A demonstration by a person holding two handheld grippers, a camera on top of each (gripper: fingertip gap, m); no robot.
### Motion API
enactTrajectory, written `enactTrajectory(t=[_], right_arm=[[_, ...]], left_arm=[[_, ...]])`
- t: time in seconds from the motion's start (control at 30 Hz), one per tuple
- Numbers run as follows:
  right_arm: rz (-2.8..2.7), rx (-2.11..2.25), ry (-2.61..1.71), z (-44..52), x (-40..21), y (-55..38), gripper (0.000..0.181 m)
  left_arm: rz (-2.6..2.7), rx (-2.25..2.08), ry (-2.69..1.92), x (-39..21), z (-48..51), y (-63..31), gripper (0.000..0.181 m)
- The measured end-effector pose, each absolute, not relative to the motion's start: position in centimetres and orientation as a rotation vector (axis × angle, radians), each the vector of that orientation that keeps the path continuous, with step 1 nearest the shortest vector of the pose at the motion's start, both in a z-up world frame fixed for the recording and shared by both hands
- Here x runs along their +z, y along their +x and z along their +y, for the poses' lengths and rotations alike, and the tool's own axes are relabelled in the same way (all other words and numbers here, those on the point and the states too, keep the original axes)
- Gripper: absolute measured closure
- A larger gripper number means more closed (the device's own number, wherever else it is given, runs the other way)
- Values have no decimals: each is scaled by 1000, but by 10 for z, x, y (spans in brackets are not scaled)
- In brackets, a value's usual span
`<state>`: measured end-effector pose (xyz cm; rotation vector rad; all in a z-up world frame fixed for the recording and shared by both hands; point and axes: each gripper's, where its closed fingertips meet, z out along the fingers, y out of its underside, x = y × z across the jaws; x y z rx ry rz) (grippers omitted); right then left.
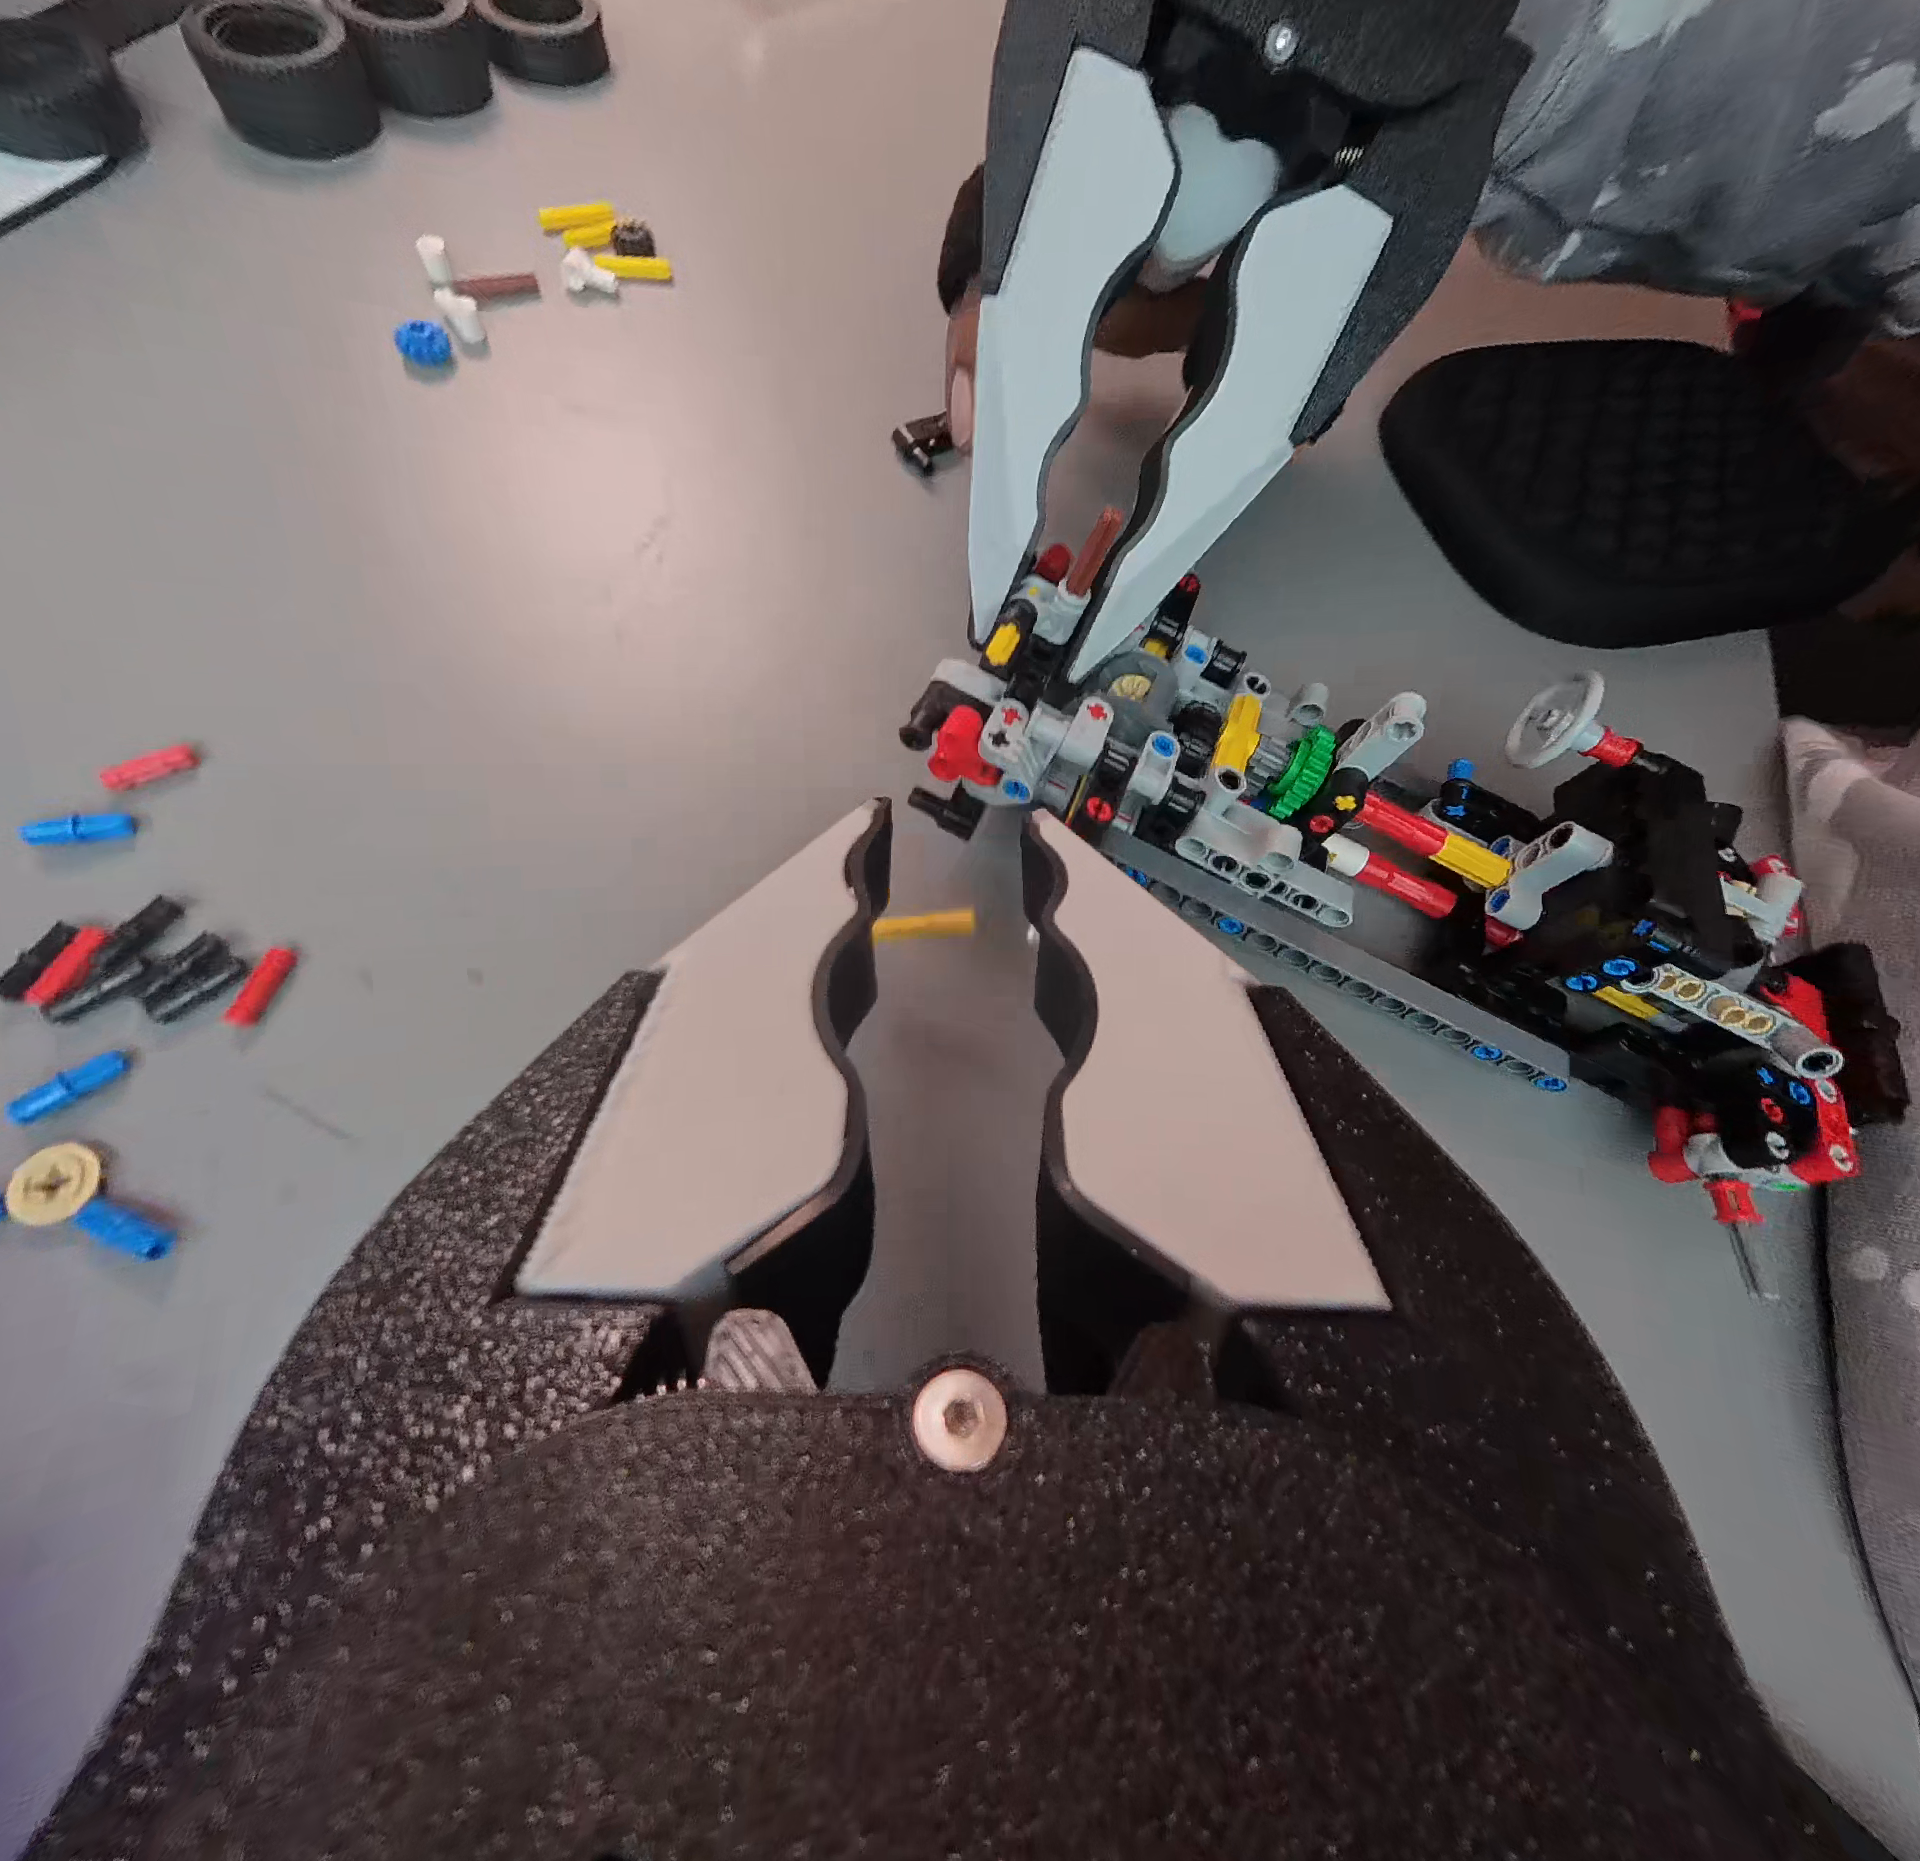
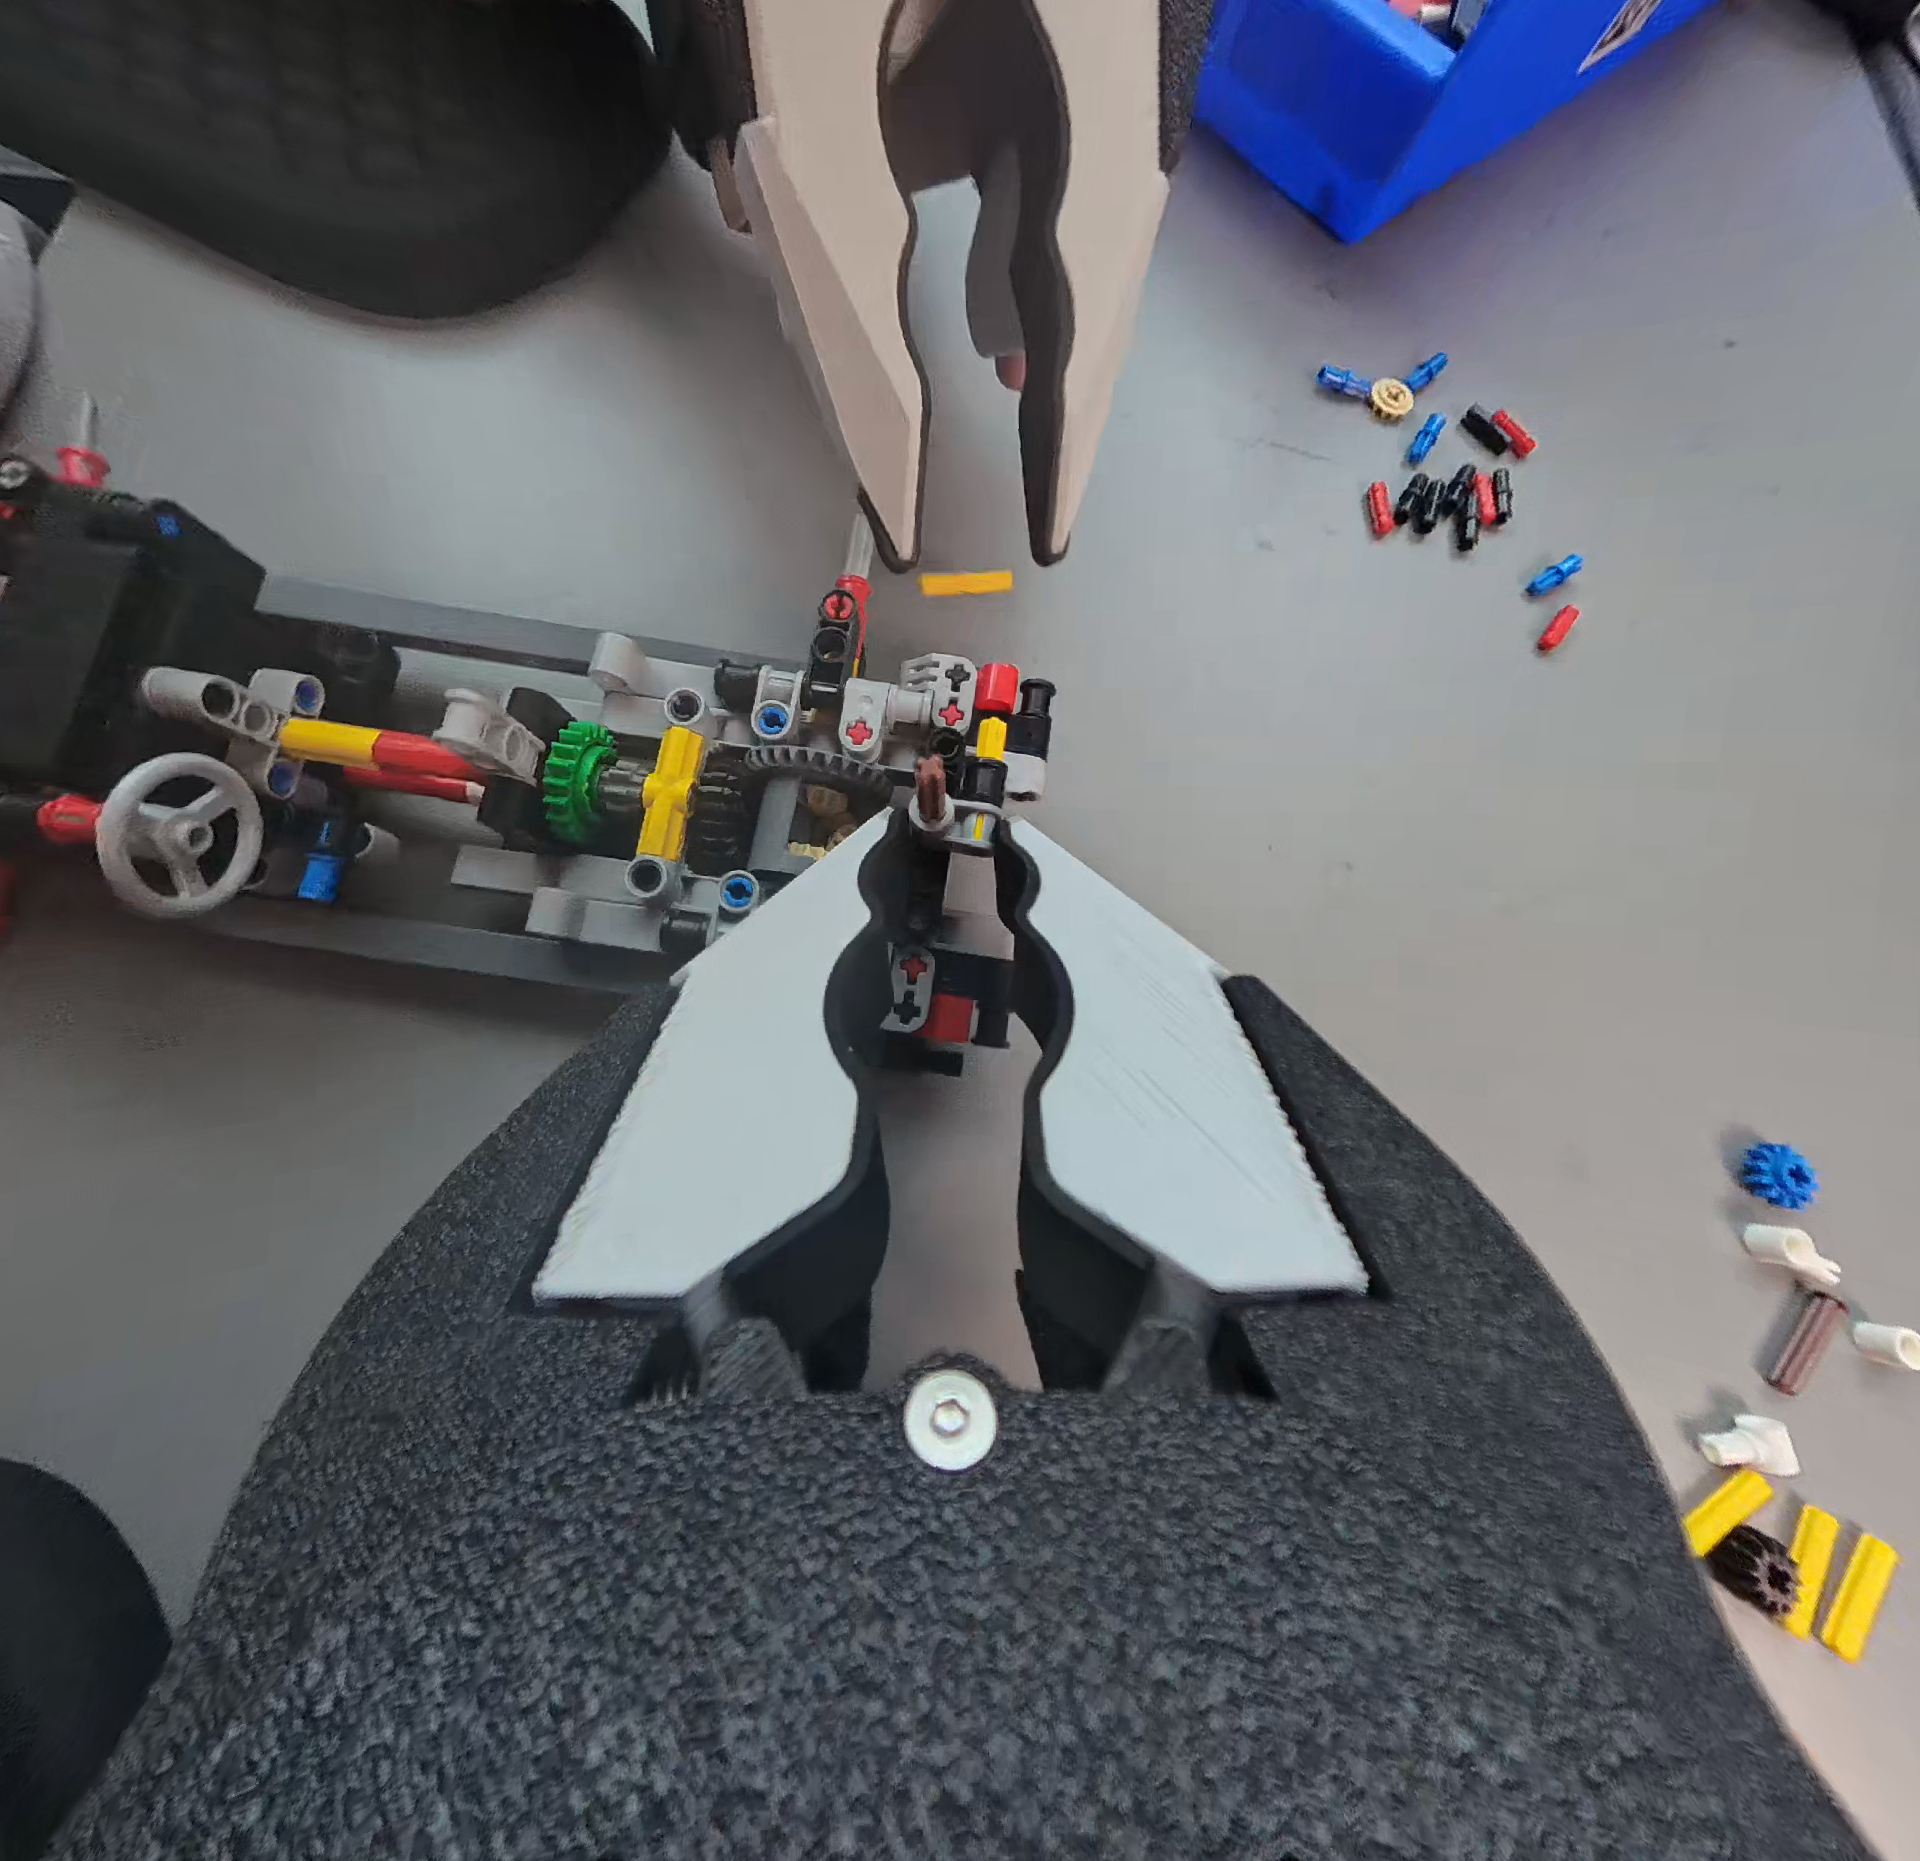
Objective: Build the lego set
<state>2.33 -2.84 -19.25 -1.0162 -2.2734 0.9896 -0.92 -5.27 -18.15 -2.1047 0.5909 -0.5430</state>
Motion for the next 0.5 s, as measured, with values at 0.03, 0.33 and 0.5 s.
enactTrajectory(t=[0.03, 0.33, 0.5], right_arm=[[-2277, 990, -1000, -30, -191, 23, 169], [-2383, 860, -919, -42, -196, 16, 168], [-2401, 820, -892, -42, -199, 14, 168]], left_arm=[[631, -553, -2092, -179, -51, -4, 159], [918, -520, -2174, -187, -41, 16, 174], [1048, -507, -2307, -192, -42, 14, 176]])
